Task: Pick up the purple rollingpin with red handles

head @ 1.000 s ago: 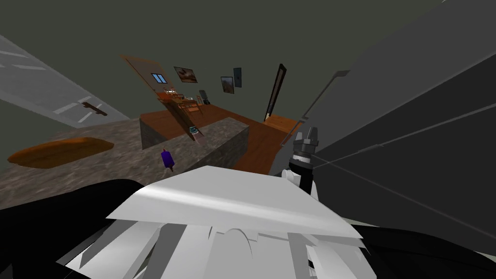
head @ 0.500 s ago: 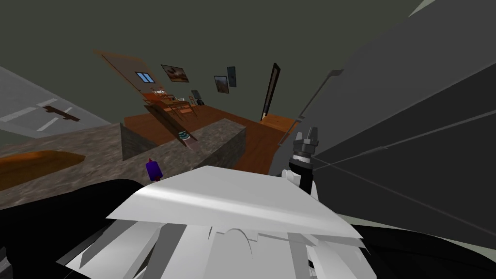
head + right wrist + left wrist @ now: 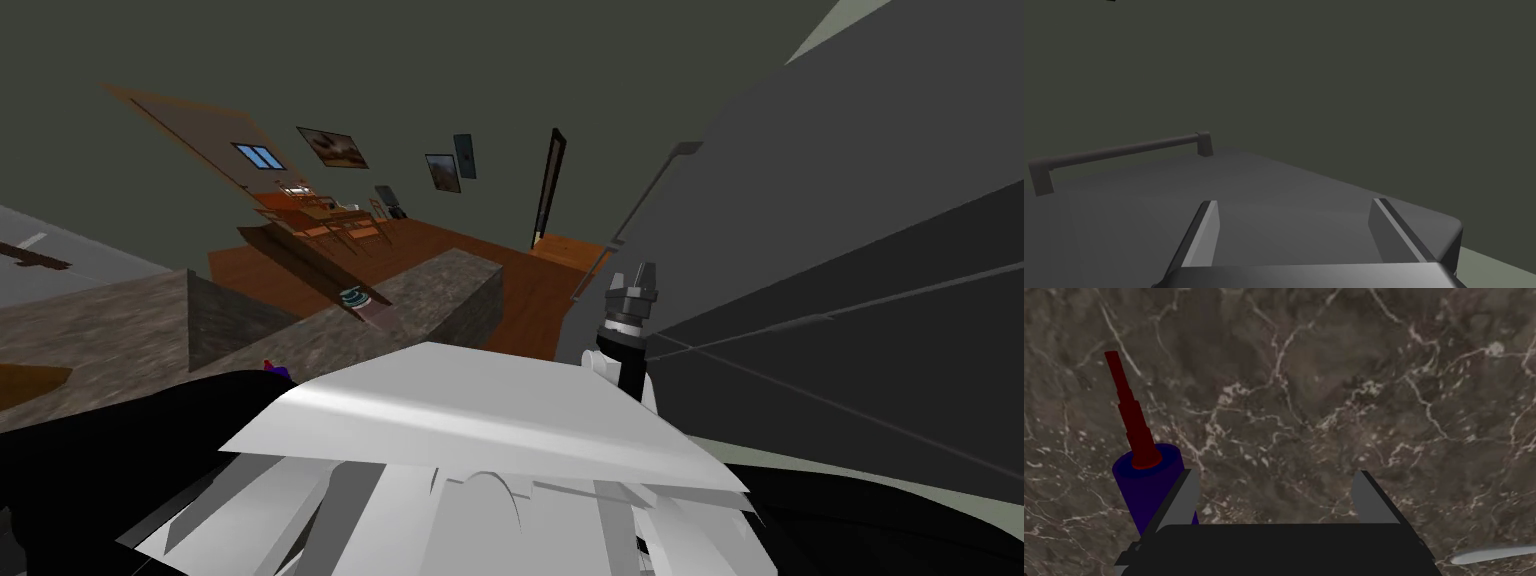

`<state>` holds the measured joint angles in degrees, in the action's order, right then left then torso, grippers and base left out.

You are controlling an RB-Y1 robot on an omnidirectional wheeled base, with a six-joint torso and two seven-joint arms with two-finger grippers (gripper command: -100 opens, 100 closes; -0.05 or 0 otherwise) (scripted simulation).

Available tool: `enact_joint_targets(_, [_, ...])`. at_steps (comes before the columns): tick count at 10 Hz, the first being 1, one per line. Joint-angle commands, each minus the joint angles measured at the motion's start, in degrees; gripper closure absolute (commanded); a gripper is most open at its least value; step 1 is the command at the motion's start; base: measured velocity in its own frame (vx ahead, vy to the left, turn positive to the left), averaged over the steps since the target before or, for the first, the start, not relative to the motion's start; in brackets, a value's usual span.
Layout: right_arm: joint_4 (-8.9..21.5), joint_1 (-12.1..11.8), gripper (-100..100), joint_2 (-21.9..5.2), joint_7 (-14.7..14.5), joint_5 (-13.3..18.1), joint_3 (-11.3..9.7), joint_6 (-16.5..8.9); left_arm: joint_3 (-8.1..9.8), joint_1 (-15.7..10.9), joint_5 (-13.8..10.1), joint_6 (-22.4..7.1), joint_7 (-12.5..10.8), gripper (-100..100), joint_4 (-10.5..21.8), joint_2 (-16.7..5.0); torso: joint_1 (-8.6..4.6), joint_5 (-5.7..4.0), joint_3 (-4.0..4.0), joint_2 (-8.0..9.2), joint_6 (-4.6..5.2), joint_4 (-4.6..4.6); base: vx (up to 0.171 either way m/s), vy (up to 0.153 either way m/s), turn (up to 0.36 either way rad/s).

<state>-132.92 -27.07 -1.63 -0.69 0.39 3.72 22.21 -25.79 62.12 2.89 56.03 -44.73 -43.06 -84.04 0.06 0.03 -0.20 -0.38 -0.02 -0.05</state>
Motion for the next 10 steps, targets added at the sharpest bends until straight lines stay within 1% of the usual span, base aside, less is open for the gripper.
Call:
enact_joint_targets(1, [0.0, 0.0, 0, 0.0, 0.0, 0.0, 0.0, 0.0, -0.63, -0.6, -0.2, 0.9, -1.4, -100, 1.8, -0.3, 0.00, 0.00, 0.00, 0.00, 0.00, 0.00, 0.182, 0.099, -0.314])
enact_joint_targets(2, [0.0, 0.0, 0, 0.0, 0.0, 0.0, 0.0, 0.0, -1.09, -1.2, -0.2, 1.3, -2.0, -100, 2.6, 0.0, 0.18, 0.04, -0.15, -0.27, 0.04, -0.06, 0.235, 0.162, -0.216])
enact_joint_targets(3, [0.0, 0.0, 0, 0.0, 0.0, 0.0, 0.0, 0.0, -2.06, -2.2, 0.0, 1.7, -3.0, -100, 3.4, 1.5, 0.39, 0.09, -0.28, -0.49, 0.00, -0.11, 0.219, 0.169, -0.248])
enact_joint_targets(4, [0.0, 0.0, 0, 0.0, 0.0, 0.0, 0.0, 0.0, -2.71, -2.7, 0.2, 1.8, -3.3, -100, 3.6, 2.7, 0.45, 0.13, -0.30, -0.51, 0.01, -0.12, 0.147, 0.169, -0.170])
enact_joint_targets(5, [0.0, 0.0, 0, 0.0, 0.0, 0.0, 0.0, 0.0, -2.40, -2.7, 0.2, 2.0, -3.0, -100, 3.9, 2.1, 0.44, 0.12, -0.20, -0.33, -0.03, -0.09, 0.052, 0.079, -0.033])
enact_joint_targets(6, [0.0, 0.0, 0, 0.0, 0.0, 0.0, 0.0, 0.0, -2.46, -2.8, 0.3, 2.1, -3.2, 0, 4.0, 2.1, 0.12, 0.06, -0.03, -0.03, -0.07, -0.02, 0.000, 0.000, 0.000])
enact_joint_targets(7, [0.0, 0.0, 0, 0.0, 0.0, 0.0, 0.0, 0.0, -3.03, -3.9, 0.7, 0.6, -3.8, -100, 4.0, 4.0, -0.17, -0.02, 0.11, 0.21, -0.09, 0.04, -0.040, 0.002, -0.203])
enact_joint_targets(9, [0.0, 0.0, 0, 0.0, 0.0, 0.0, 0.0, 0.0, -3.49, -4.8, 1.1, -0.6, -4.3, -100, 3.9, 5.4, -0.24, -0.04, 0.31, 0.55, -0.07, 0.12, -0.075, 0.013, -0.161])
enact_joint_targets(10, [0.0, 0.0, 0, 0.0, 0.0, 0.0, 0.0, 0.0, -3.32, -4.5, 1.0, 0.2, -3.9, -100, 4.3, 5.1, -0.22, -0.03, 0.36, 0.61, -0.10, 0.15, -0.031, 0.008, -0.014])
